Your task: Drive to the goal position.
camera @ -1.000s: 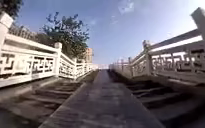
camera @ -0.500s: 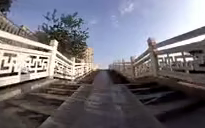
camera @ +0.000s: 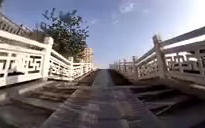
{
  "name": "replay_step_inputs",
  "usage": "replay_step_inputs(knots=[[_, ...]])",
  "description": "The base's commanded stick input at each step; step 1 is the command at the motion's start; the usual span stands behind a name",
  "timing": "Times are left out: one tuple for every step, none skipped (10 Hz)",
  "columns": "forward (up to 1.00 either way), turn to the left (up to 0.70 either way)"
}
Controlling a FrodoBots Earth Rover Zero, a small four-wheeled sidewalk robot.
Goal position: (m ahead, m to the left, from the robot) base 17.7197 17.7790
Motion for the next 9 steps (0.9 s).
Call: replay_step_inputs(knots=[[0.7,0.0],[0.7,0.0],[0.7,0.0],[0.7,0.0],[0.7,0.0],[0.7,0.0],[0.7,0.0],[0.7,0.0],[0.7,0.0]])
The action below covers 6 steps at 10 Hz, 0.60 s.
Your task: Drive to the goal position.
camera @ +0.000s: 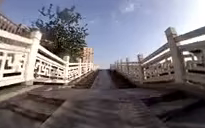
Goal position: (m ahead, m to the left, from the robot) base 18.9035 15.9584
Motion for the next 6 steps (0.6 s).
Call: replay_step_inputs(knots=[[0.7,0.0],[0.7,0.0],[0.7,0.0],[0.7,0.0],[0.7,0.0],[0.7,0.0]])
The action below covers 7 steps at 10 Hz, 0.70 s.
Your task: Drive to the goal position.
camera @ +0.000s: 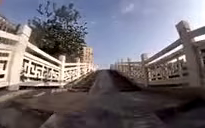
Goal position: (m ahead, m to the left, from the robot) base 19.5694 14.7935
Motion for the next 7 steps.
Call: replay_step_inputs(knots=[[0.7,0.0],[0.7,0.0],[0.7,0.0],[0.7,0.0],[0.7,0.0],[0.7,0.0],[0.7,0.0]])
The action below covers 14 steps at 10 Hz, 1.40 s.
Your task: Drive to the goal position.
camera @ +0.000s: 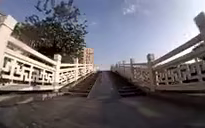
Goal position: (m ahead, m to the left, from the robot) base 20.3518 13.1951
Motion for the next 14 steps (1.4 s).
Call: replay_step_inputs(knots=[[0.7,0.0],[0.7,0.0],[0.7,0.0],[0.7,0.0],[0.7,0.0],[0.7,0.0],[0.7,0.0],[0.7,0.0],[0.7,-0.01],[0.7,-0.01],[0.7,-0.02],[0.7,-0.02],[0.7,-0.02],[0.7,-0.02]])
